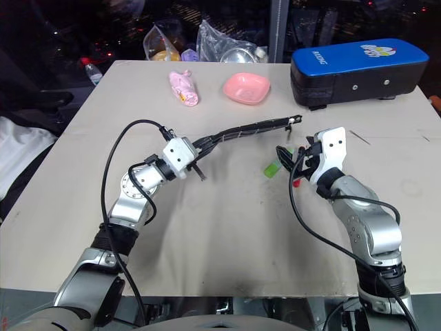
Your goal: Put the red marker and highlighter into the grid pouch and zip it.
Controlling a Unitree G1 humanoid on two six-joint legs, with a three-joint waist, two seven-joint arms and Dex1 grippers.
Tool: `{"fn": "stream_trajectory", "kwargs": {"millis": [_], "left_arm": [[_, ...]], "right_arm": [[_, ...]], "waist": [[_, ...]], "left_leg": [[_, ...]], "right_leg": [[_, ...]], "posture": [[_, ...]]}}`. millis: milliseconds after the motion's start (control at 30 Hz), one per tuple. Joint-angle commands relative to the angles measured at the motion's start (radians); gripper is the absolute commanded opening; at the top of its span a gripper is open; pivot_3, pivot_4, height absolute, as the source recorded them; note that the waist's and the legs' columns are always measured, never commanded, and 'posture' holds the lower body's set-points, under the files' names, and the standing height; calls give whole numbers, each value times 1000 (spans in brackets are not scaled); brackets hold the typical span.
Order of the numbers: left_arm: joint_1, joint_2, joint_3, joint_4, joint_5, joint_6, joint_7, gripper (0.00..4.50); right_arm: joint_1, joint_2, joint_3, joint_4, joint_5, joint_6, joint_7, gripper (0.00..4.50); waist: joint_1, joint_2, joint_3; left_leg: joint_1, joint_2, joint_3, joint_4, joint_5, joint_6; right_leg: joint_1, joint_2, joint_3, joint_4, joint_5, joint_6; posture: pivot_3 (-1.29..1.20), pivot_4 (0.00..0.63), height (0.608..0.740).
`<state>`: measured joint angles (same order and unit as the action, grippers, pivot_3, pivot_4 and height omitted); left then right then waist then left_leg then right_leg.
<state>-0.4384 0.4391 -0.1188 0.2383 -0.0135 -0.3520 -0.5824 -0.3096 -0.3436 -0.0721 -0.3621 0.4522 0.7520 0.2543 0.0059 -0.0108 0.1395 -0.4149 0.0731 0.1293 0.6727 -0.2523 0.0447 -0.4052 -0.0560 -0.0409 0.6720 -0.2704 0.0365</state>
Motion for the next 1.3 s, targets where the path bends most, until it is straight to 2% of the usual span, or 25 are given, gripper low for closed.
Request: {"fn": "stream_trajectory", "kwargs": {"millis": [33,400,500,567,633,700,767,1100,1133,1167,1233,1300], "left_arm": [[51,-21,5,-139,45,60,64,93],[129,-41,-18,-231,111,103,94,93],[136,-44,-17,-225,116,99,99,0],[137,-44,-16,-220,117,95,99,0],[139,-41,-14,-213,117,90,98,0],[140,-37,-13,-207,117,84,95,0],[143,-34,-14,-205,118,79,93,0],[159,-32,-15,-199,115,71,93,0],[160,-32,-14,-199,114,71,93,0],[161,-32,-14,-200,114,71,93,0],[163,-33,-14,-201,115,73,94,0],[165,-34,-16,-204,116,74,94,0]], "right_arm": [[-95,1,-15,73,5,70,-15,4500],[-206,23,1,181,0,79,35,4500],[-219,25,7,209,-13,66,43,3588],[-226,29,7,222,-16,57,48,2672],[-230,29,10,237,-26,44,53,1602],[-235,31,14,253,-36,27,58,258],[-242,35,18,267,-45,12,63,59],[-254,32,44,307,-91,-43,101,59],[-254,32,44,309,-96,-46,102,554],[-255,34,42,312,-106,-52,94,754],[-257,38,41,323,-120,-64,84,1692],[-259,42,40,331,-124,-70,85,1692]], "waist": [[-1,0,0],[-3,0,0],[-6,0,0],[-7,0,0],[-9,0,0],[-10,0,0],[-16,0,0],[-18,0,0],[-18,0,0],[-18,0,0],[-18,0,0],[-18,0,0]], "left_leg": [[0,0,1,0,0,0],[-1,0,2,-1,0,0],[-1,0,3,-1,0,0],[-1,0,3,-1,0,0],[-1,0,3,-1,0,0],[-1,0,3,-1,0,0],[-1,0,3,-1,0,0],[-1,1,4,-2,0,0],[-1,1,4,-2,0,0],[-1,1,4,-2,0,0],[-1,1,4,-2,0,0],[-1,1,4,-2,0,0]], "right_leg": [[0,0,1,0,0,0],[-3,0,2,2,0,0],[-4,0,3,3,0,0],[-4,0,3,3,0,0],[-4,0,3,3,0,0],[-4,0,3,3,0,0],[-5,0,3,3,0,0],[-5,0,4,3,0,0],[-5,0,4,3,0,0],[-5,0,4,3,0,0],[-5,0,4,3,0,0],[-5,0,4,3,0,0]], "posture": [[0,150,740],[0,150,740],[0,150,740],[0,150,740],[0,150,740],[0,150,740],[0,150,740],[0,150,740],[0,150,740],[0,150,740],[0,150,740],[0,150,740]]}}
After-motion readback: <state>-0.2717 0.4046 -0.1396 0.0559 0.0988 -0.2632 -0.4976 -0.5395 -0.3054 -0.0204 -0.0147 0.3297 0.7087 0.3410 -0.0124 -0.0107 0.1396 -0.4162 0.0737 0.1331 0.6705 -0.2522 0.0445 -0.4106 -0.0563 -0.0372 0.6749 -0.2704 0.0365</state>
